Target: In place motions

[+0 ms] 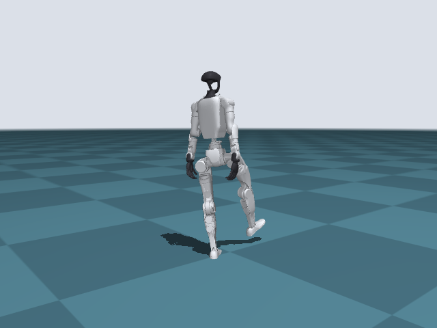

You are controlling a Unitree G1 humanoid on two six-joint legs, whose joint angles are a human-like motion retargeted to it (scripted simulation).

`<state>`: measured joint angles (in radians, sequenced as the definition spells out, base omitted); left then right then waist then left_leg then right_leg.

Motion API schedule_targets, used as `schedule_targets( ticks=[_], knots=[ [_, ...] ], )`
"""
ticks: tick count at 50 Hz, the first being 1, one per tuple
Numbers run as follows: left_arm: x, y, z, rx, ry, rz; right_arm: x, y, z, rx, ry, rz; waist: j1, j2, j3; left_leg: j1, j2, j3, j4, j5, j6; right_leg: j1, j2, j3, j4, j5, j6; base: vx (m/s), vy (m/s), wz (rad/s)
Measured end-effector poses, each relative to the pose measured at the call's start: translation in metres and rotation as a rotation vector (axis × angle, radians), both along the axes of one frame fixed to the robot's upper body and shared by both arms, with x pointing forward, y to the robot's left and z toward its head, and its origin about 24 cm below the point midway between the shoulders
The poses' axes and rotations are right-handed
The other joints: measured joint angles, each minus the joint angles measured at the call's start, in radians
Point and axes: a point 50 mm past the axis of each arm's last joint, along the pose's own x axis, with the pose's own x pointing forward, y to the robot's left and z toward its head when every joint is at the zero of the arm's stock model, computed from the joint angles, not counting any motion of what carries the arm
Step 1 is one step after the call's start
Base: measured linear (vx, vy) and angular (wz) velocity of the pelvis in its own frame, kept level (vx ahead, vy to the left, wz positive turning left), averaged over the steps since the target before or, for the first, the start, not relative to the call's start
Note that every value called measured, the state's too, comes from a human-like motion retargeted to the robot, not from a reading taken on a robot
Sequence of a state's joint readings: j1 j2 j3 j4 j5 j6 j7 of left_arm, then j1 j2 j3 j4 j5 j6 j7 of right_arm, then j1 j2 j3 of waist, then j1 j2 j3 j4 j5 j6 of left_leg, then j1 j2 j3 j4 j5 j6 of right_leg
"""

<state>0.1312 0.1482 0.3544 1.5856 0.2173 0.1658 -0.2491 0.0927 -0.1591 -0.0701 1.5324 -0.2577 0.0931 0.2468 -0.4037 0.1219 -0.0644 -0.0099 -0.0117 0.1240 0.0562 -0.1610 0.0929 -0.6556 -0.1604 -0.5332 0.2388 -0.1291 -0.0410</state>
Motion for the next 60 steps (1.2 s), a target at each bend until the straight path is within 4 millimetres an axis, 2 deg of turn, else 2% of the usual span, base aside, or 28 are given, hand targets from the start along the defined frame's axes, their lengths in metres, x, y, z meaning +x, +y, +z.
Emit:
schedule_targets(
  ticks=[2,5,8,11,15,19,21,23,25,27,30,32,33,35,37,38,43,45,47,51,54,57,60],
  knots=[
    [0.024,0.013,-0.002,0.014,-0.064,-0.071,0.004,-0.001,0.0,-0.012,-0.013,-0.026,-0.056,0.018,0.063,0.003,0.013,-0.034,-0.002,0.013,0.008,-0.162,-0.039,0.064,0.002,0.005,-0.031,-0.37,0.13,0.9],
    [0.059,0.027,-0.002,0.053,-0.149,-0.136,-0.002,0.0,0.001,-0.014,0.029,-0.04,-0.163,0.081,0.153,-0.02,0.062,-0.121,0.024,0.021,0.024,-0.353,-0.12,0.125,0.045,0.006,-0.084,-0.29,0.14,1.27],
    [0.094,0.027,-0.002,0.068,-0.246,-0.157,-0.015,0.0,0.003,0.002,0.09,-0.054,-0.211,0.141,0.235,-0.044,0.127,-0.182,0.068,0.022,0.029,-0.464,-0.162,0.246,0.066,0.031,-0.109,-0.17,0.12,0.99],
    [0.124,0.018,-0.001,0.057,-0.362,-0.138,-0.03,0.001,0.006,0.02,0.139,-0.043,-0.203,0.168,0.25,-0.058,0.149,-0.205,0.09,0.018,0.026,-0.514,-0.182,0.3,0.062,0.047,-0.116,-0.03,0.03,0.37],
    [0.145,0.006,0.0,0.038,-0.483,-0.089,-0.039,0.003,0.007,0.018,0.177,-0.002,-0.174,0.149,0.233,-0.046,0.127,-0.197,0.088,0.02,0.025,-0.45,-0.19,0.283,0.044,0.053,-0.113,0.08,-0.01,0.01],
    [0.128,-0.007,-0.005,0.021,-0.455,-0.055,-0.038,0.007,0.006,0.02,0.146,0.008,-0.149,0.115,0.194,-0.008,0.095,-0.171,0.047,0.031,0.018,-0.242,-0.176,0.191,0.028,0.058,-0.067,0.13,-0.04,-0.07],
    [0.11,-0.012,-0.008,0.008,-0.41,-0.042,-0.033,0.007,0.004,0.02,0.115,0.011,-0.126,0.088,0.161,0.01,0.069,-0.145,0.029,0.028,0.016,-0.114,-0.156,0.15,0.03,0.074,-0.026,0.16,-0.09,-0.46],
    [0.09,-0.01,-0.009,-0.01,-0.337,-0.049,-0.02,0.006,0.002,0.012,0.08,0.007,-0.051,0.025,0.109,0.035,0.016,-0.077,0.007,0.02,0.015,-0.019,-0.132,0.164,0.088,0.095,0.012,0.17,-0.09,-1.26],
    [0.064,-0.013,-0.009,-0.019,-0.261,-0.044,-0.017,0.005,0.001,-0.005,0.061,0.013,-0.022,0.017,0.069,0.041,0.012,-0.062,-0.01,0.017,0.006,0.105,-0.097,0.12,0.106,0.133,0.038,0.17,-0.04,-1.07],
    [0.026,-0.012,-0.006,-0.024,-0.122,-0.05,-0.004,0.001,0.0,-0.05,0.031,0.024,0.059,-0.018,0.002,0.037,-0.017,-0.002,-0.017,0.002,-0.002,0.221,-0.059,0.15,0.203,0.179,0.076,0.14,0.0,-1.45],
    [-0.021,-0.017,0.002,-0.027,0.043,-0.017,0.012,-0.001,-0.001,-0.072,-0.015,0.053,0.121,-0.03,-0.047,0.041,-0.011,0.055,-0.026,-0.008,-0.018,0.406,0.018,0.206,0.249,0.243,0.121,0.05,0.04,-1.09],
    [-0.047,-0.023,0.009,-0.027,0.13,0.04,0.027,-0.001,-0.002,-0.067,-0.057,0.074,0.161,-0.045,-0.075,0.044,-0.021,0.099,-0.035,-0.012,-0.026,0.528,0.067,0.241,0.194,0.205,0.163,-0.08,0.08,-0.96],
    [-0.058,-0.027,0.013,-0.025,0.166,0.078,0.034,-0.001,-0.002,-0.061,-0.08,0.081,0.17,-0.054,-0.094,0.039,-0.034,0.111,-0.038,-0.012,-0.027,0.583,0.073,0.182,0.127,0.125,0.151,-0.07,0.09,-0.7],
    [-0.078,-0.033,0.02,-0.017,0.224,0.177,0.045,0.001,-0.003,-0.041,-0.116,0.097,0.191,-0.095,-0.134,0.043,-0.079,0.143,-0.051,-0.013,-0.033,0.657,0.063,0.057,-0.065,0.058,0.057,-0.06,0.09,-0.83],
    [-0.089,-0.04,0.024,-0.004,0.248,0.284,0.054,0.006,-0.003,-0.011,-0.143,0.108,0.256,-0.131,-0.158,0.056,-0.102,0.216,-0.067,-0.011,-0.042,0.678,0.086,0.126,-0.171,0.094,0.046,-0.22,0.11,-1.52],
    [-0.088,-0.042,0.023,0.0,0.245,0.326,0.06,0.007,-0.003,0.0,-0.162,0.108,0.286,-0.136,-0.161,0.055,-0.101,0.245,-0.071,-0.01,-0.046,0.681,0.085,0.16,-0.193,0.109,0.066,-0.36,0.12,-1.13],
    [-0.058,-0.048,0.011,0.005,0.133,0.411,0.093,0.013,0.0,0.035,-0.247,0.154,0.271,-0.118,-0.137,0.031,-0.073,0.256,-0.073,0.015,-0.06,0.641,0.097,0.163,-0.189,0.117,0.049,-0.4,0.09,-0.15],
    [-0.041,-0.043,0.005,-0.003,0.069,0.361,0.102,0.015,0.001,0.042,-0.264,0.188,0.234,-0.102,-0.109,0.034,-0.059,0.233,-0.075,0.026,-0.058,0.654,0.113,0.138,-0.194,0.117,0.046,-0.35,0.02,0.55],
    [-0.022,-0.033,0.0,-0.005,0.011,0.262,0.101,0.017,0.0,0.047,-0.26,0.217,0.195,-0.093,-0.1,0.025,-0.052,0.206,-0.073,0.036,-0.061,0.663,0.117,0.109,-0.202,0.114,0.047,-0.25,0.09,0.66],
    [0.012,-0.009,-0.005,0.021,-0.091,0.027,0.076,0.018,-0.003,0.04,-0.179,0.206,0.199,-0.1,-0.114,0.006,-0.046,0.192,-0.067,0.049,-0.073,0.658,0.12,0.09,-0.211,0.114,0.037,-0.11,0.1,0.25],
    [0.039,0.0,-0.007,0.054,-0.184,-0.053,0.053,0.018,-0.003,0.04,-0.086,0.177,0.236,-0.113,-0.103,0.005,-0.039,0.201,-0.061,0.054,-0.081,0.654,0.124,0.1,-0.206,0.113,0.029,-0.15,0.06,-0.15],
    [0.062,-0.002,-0.009,0.054,-0.269,-0.04,0.035,0.017,-0.002,0.031,-0.016,0.169,0.239,-0.109,-0.088,-0.017,-0.025,0.198,-0.039,0.059,-0.089,0.648,0.128,0.095,-0.207,0.112,0.026,-0.27,0.1,0.11],
    [0.074,-0.011,-0.01,0.024,-0.305,0.006,0.023,0.015,-0.002,0.007,0.017,0.164,0.221,-0.096,-0.09,-0.06,-0.018,0.187,-0.011,0.067,-0.094,0.626,0.126,0.085,-0.208,0.111,0.026,-0.24,0.14,0.22]
  ],
)
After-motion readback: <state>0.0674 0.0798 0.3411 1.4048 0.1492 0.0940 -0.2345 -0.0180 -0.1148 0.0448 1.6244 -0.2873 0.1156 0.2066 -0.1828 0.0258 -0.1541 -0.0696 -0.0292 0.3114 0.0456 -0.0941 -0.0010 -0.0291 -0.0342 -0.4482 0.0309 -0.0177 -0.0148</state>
